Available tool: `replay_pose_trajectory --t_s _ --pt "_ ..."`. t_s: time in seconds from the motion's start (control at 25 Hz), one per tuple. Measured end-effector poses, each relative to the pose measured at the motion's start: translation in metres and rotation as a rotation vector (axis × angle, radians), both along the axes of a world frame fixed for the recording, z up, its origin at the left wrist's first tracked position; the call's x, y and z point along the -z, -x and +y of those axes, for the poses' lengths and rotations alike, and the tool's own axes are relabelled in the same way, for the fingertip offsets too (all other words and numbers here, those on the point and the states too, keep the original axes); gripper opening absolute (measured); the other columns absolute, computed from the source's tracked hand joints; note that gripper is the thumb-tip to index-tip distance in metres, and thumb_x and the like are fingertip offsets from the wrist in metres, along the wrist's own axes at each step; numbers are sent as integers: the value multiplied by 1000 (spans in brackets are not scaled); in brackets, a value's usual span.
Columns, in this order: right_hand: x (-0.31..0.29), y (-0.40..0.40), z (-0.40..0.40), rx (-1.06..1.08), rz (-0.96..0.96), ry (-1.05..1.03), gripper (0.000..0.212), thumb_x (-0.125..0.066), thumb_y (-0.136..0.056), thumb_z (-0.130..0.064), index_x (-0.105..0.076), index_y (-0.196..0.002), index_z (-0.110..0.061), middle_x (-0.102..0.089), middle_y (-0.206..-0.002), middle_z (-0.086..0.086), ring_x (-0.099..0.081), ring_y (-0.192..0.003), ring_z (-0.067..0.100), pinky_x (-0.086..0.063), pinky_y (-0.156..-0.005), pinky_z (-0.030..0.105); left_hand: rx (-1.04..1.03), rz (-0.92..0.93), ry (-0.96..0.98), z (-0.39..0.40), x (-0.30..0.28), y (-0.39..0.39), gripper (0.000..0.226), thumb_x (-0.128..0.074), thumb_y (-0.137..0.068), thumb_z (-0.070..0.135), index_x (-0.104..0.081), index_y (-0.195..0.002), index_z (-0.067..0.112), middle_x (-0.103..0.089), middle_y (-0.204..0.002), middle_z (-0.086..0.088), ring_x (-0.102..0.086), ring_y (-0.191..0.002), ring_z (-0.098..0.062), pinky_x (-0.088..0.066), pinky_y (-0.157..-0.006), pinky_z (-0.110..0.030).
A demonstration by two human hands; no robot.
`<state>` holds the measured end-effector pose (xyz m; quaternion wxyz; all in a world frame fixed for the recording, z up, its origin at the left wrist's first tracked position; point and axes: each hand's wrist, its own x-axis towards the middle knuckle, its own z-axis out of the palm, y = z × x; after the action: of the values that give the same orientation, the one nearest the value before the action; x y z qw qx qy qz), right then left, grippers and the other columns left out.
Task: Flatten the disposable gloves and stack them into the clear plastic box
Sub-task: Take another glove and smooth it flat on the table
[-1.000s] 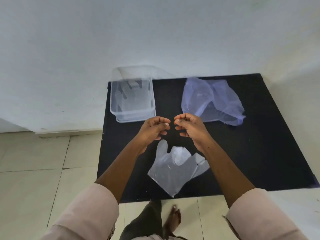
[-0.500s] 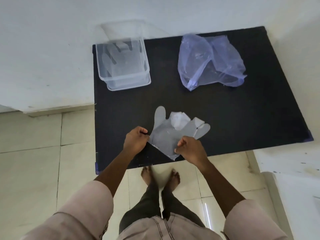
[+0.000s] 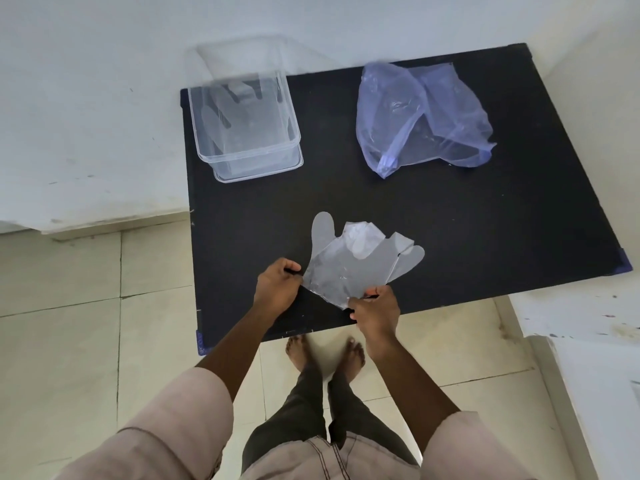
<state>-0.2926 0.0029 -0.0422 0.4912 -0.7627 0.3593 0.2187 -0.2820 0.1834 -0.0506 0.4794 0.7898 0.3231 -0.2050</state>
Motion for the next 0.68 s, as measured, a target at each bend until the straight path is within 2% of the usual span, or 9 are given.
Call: replay_pose_trajectory --t_s 0.08,0.2,0.32,0.4,0.48,0.56,0.68 --pt "-5 -4 2 88 17 -96 31 -76 -76 -13 -56 -99 -17 -67 -95 7 -67 -66 16 -49 -48 21 35 -18 -20 4 3 7 19 -58 -90 10 -61 -99 26 -69 -97 -2 -66 -90 -22 -55 -87 -41" --pt "-22 -14 0 214 57 -252 28 -74 -75 -8 -59 -98 -14 -69 -86 8 -63 -60 14 -49 -48 23 126 -89 -62 7 8 21 29 -57 -90 0 -60 -109 22 -66 -96 -2 -64 -87 -19 -56 -83 -36" --pt "-40 -22 -4 251 65 -377 24 -73 -75 -6 -62 -96 -11 -68 -80 8 -61 -61 14 -51 -50 25 241 -193 -128 2 6 29 55 -69 -81 -2 -53 -129 21 -57 -109 -1 -60 -83 -15 -56 -81 -27" --pt "-51 -26 -6 240 68 -414 24 -73 -75 -6 -64 -97 -9 -67 -77 7 -60 -61 14 -50 -49 25 225 -312 -134 -5 0 26 65 -76 -79 3 -50 -135 22 -47 -120 2 -56 -90 -13 -53 -87 -23" --pt "-60 -30 -7 230 75 -434 24 -72 -76 -5 -65 -99 -8 -67 -76 6 -59 -63 14 -49 -49 26 161 -439 -118 -9 -10 16 60 -80 -76 9 -58 -131 20 -45 -126 -1 -54 -103 -13 -49 -92 -20" --pt "-67 -34 -10 220 80 -433 26 -71 -76 -5 -66 -101 -7 -66 -77 6 -57 -64 14 -48 -51 26 169 -573 -146 -9 -21 4 48 -83 -72 8 -69 -117 19 -47 -130 -5 -50 -113 -14 -51 -91 -22" --pt "-78 -39 -16 208 77 -433 23 -68 -77 -3 -66 -100 -6 -65 -77 6 -55 -64 13 -48 -55 27 260 -720 -97 -6 -41 -11 36 -83 -70 3 -75 -100 20 -49 -125 1 -55 -106 -11 -54 -78 -11"
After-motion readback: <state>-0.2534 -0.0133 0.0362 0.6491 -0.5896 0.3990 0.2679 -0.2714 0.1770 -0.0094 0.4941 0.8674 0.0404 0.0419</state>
